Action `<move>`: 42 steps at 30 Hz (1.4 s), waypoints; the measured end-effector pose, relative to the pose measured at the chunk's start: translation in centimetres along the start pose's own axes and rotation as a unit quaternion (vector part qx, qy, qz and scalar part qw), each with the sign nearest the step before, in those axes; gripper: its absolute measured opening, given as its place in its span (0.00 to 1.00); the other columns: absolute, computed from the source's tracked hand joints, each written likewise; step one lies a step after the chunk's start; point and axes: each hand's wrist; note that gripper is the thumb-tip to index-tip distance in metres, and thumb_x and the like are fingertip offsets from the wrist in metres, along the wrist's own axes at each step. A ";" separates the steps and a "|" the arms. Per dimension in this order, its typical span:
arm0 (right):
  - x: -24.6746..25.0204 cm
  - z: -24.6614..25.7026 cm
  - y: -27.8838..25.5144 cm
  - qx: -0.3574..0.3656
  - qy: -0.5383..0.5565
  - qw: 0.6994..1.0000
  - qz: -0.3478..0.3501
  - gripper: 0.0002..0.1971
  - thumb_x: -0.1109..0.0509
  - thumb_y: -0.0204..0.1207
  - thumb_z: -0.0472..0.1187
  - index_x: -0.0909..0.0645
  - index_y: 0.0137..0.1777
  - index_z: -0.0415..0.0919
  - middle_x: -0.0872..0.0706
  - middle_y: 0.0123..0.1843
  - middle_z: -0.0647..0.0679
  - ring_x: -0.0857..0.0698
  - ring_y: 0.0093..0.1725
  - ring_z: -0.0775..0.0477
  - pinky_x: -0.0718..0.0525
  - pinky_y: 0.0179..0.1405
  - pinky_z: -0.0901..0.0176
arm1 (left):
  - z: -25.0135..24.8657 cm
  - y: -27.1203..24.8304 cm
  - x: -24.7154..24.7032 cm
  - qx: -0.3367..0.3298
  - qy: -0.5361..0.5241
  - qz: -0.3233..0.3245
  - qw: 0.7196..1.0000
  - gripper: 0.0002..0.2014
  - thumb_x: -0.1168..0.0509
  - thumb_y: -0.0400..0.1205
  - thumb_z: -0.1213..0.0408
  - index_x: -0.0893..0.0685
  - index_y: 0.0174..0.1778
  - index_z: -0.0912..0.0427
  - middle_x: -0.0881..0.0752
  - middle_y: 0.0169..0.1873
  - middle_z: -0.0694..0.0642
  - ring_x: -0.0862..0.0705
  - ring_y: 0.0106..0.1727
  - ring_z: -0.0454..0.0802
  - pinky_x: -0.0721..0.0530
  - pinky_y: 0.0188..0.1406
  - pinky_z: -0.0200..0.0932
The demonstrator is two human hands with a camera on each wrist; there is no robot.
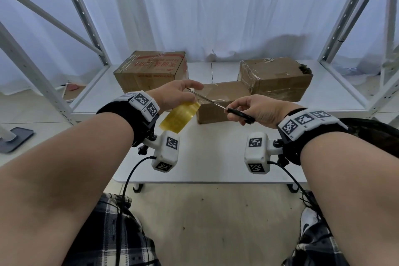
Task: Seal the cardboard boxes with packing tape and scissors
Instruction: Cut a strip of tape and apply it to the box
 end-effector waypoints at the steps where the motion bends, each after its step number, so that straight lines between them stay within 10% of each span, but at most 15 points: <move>1: 0.0 0.0 0.0 0.001 -0.002 1.000 0.000 0.30 0.17 0.48 0.52 0.13 0.52 0.40 0.17 0.43 0.39 0.20 0.35 0.51 0.24 0.45 0.55 | -0.1 0.0 0.0 0.000 0.001 0.001 1.000 0.20 0.37 0.82 0.74 0.21 0.69 0.56 0.14 0.48 0.56 0.16 0.37 0.45 0.16 0.36 0.33; 24: -1.2 0.1 0.5 -0.034 0.023 0.998 0.038 0.15 0.19 0.67 0.38 0.15 0.53 0.40 0.17 0.39 0.48 0.22 0.31 0.55 0.35 0.35 0.61 | 0.8 -0.5 1.0 0.009 0.021 0.008 1.000 0.18 0.33 0.79 0.72 0.18 0.62 0.49 0.16 0.59 0.65 0.16 0.51 0.56 0.17 0.63 0.56; 42: -1.3 0.2 -0.6 -0.007 0.132 0.991 0.022 0.12 0.31 0.74 0.23 0.19 0.58 0.27 0.17 0.31 0.49 0.22 0.27 0.58 0.22 0.28 0.71 | 0.1 -0.3 0.7 -0.014 -0.046 -0.010 0.999 0.20 0.35 0.80 0.75 0.19 0.67 0.55 0.15 0.48 0.45 0.16 0.45 0.47 0.16 0.50 0.42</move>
Point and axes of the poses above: each hand's wrist, its own y-axis towards the middle knuckle, its own x-axis out of the back of the hand, z = x × y
